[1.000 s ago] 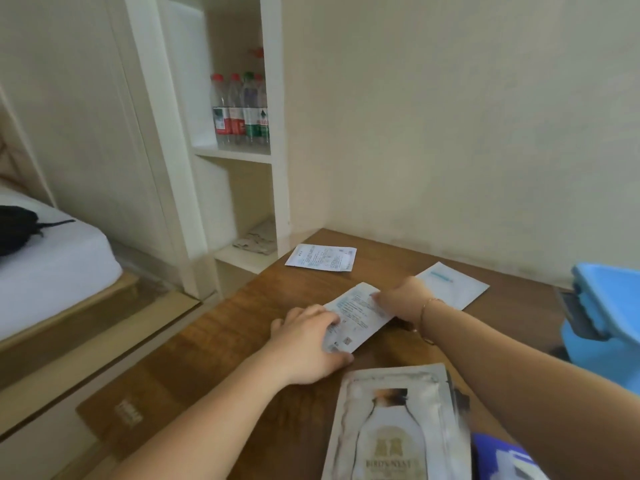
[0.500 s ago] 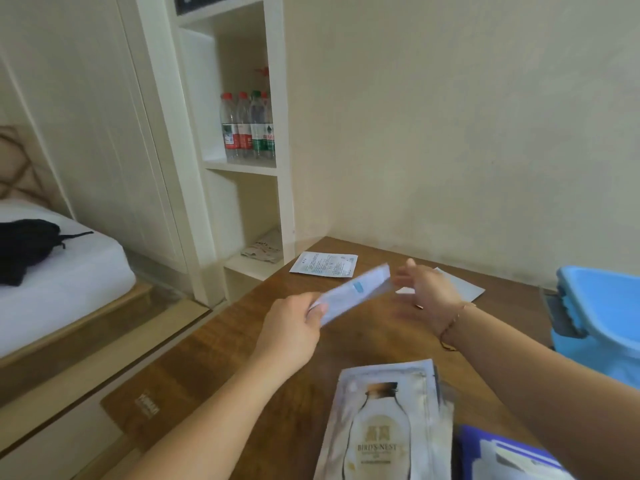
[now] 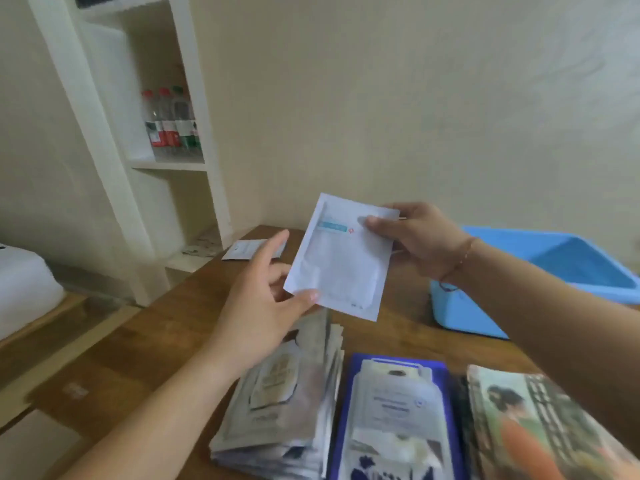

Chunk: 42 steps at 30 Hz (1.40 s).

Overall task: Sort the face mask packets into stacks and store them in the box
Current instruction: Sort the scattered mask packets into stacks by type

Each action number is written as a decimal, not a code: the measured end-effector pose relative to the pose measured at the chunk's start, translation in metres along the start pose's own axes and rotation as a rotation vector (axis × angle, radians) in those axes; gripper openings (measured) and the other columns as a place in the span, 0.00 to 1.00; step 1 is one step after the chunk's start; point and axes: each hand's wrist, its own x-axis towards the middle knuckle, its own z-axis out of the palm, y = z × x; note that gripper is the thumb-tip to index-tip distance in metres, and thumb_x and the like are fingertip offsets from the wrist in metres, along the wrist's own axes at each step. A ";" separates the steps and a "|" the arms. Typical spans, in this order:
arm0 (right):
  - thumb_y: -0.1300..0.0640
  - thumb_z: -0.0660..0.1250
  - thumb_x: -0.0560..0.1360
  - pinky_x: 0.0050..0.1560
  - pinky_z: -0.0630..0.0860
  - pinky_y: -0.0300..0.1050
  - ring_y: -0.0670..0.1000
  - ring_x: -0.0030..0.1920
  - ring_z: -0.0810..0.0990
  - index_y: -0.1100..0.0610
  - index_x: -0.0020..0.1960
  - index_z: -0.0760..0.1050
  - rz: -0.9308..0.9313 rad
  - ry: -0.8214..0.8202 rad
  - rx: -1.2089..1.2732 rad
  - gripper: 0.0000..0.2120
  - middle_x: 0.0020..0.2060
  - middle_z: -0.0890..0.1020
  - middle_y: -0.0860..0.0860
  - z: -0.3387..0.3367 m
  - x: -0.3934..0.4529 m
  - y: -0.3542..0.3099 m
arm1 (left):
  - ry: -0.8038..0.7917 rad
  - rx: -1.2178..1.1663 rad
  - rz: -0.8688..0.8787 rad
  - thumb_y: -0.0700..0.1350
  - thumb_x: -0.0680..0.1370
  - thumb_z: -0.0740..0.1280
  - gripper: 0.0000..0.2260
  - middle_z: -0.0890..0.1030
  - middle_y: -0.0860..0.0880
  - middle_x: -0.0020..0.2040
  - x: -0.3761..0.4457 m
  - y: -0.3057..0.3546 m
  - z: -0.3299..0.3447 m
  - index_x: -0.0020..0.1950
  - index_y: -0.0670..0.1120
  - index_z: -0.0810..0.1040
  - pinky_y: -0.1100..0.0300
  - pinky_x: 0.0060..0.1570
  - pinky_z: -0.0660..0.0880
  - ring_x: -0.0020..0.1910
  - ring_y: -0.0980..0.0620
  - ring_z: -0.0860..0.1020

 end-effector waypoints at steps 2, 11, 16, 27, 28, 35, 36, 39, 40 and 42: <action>0.61 0.68 0.76 0.31 0.80 0.44 0.51 0.35 0.82 0.64 0.53 0.79 0.037 0.023 -0.018 0.07 0.40 0.83 0.56 -0.044 -0.031 -0.008 | -0.090 -0.012 0.127 0.47 0.67 0.77 0.27 0.85 0.58 0.49 -0.024 0.023 0.030 0.64 0.57 0.74 0.61 0.50 0.77 0.48 0.57 0.83; 0.62 0.70 0.74 0.32 0.82 0.45 0.51 0.36 0.83 0.59 0.53 0.80 0.325 0.241 -0.260 0.08 0.41 0.86 0.55 -0.205 -0.214 0.020 | -0.398 0.276 0.570 0.55 0.69 0.76 0.07 0.83 0.62 0.39 -0.102 0.079 0.190 0.43 0.54 0.85 0.74 0.41 0.73 0.42 0.65 0.79; 0.60 0.73 0.73 0.31 0.81 0.47 0.55 0.37 0.85 0.56 0.50 0.81 0.403 0.317 -0.565 0.07 0.42 0.84 0.57 -0.239 -0.261 0.057 | -0.606 0.719 0.865 0.61 0.63 0.71 0.12 0.79 0.57 0.28 -0.125 0.082 0.260 0.32 0.54 0.81 0.60 0.31 0.76 0.28 0.56 0.76; 0.48 0.70 0.73 0.46 0.71 0.36 0.47 0.49 0.74 0.49 0.57 0.79 0.400 0.208 -1.068 0.13 0.53 0.78 0.47 -0.247 -0.259 0.098 | -0.743 1.073 0.996 0.61 0.52 0.76 0.18 0.69 0.52 0.18 -0.143 0.073 0.309 0.25 0.50 0.76 0.59 0.31 0.59 0.21 0.51 0.67; 0.47 0.70 0.73 0.50 0.71 0.38 0.47 0.51 0.74 0.48 0.57 0.79 0.397 0.193 -1.102 0.13 0.55 0.76 0.47 -0.247 -0.258 0.100 | -0.711 1.064 1.026 0.63 0.53 0.75 0.19 0.68 0.52 0.17 -0.144 0.069 0.312 0.24 0.49 0.76 0.59 0.31 0.58 0.21 0.51 0.64; 0.48 0.66 0.76 0.52 0.72 0.40 0.48 0.51 0.74 0.49 0.58 0.78 0.402 0.130 -1.132 0.13 0.56 0.78 0.48 -0.244 -0.253 0.105 | -0.717 1.094 0.959 0.65 0.51 0.74 0.24 0.61 0.46 0.18 -0.148 0.084 0.314 0.25 0.47 0.69 0.56 0.35 0.57 0.25 0.47 0.56; 0.48 0.66 0.76 0.51 0.72 0.39 0.47 0.50 0.74 0.50 0.58 0.78 0.403 0.134 -1.128 0.12 0.56 0.79 0.48 -0.244 -0.253 0.105 | -0.709 1.103 0.944 0.64 0.46 0.75 0.29 0.51 0.43 0.19 -0.149 0.081 0.316 0.25 0.46 0.64 0.57 0.34 0.56 0.23 0.46 0.54; 0.49 0.66 0.76 0.50 0.71 0.38 0.47 0.49 0.74 0.51 0.56 0.79 0.388 0.141 -1.135 0.11 0.54 0.79 0.48 -0.244 -0.253 0.105 | -0.581 1.096 1.009 0.61 0.40 0.77 0.35 0.41 0.42 0.25 -0.148 0.072 0.322 0.27 0.43 0.60 0.59 0.33 0.56 0.21 0.45 0.46; 0.49 0.66 0.76 0.49 0.72 0.38 0.47 0.49 0.74 0.51 0.55 0.79 0.392 0.136 -1.137 0.11 0.54 0.79 0.48 -0.244 -0.253 0.105 | -0.567 1.094 1.025 0.60 0.39 0.77 0.35 0.42 0.41 0.23 -0.144 0.071 0.319 0.27 0.43 0.59 0.59 0.33 0.55 0.22 0.44 0.43; 0.48 0.66 0.76 0.50 0.73 0.39 0.48 0.50 0.75 0.51 0.55 0.79 0.414 0.137 -1.150 0.11 0.53 0.79 0.48 -0.243 -0.254 0.103 | -0.595 1.075 1.021 0.61 0.39 0.77 0.35 0.42 0.39 0.24 -0.143 0.065 0.320 0.27 0.42 0.60 0.59 0.35 0.54 0.28 0.42 0.38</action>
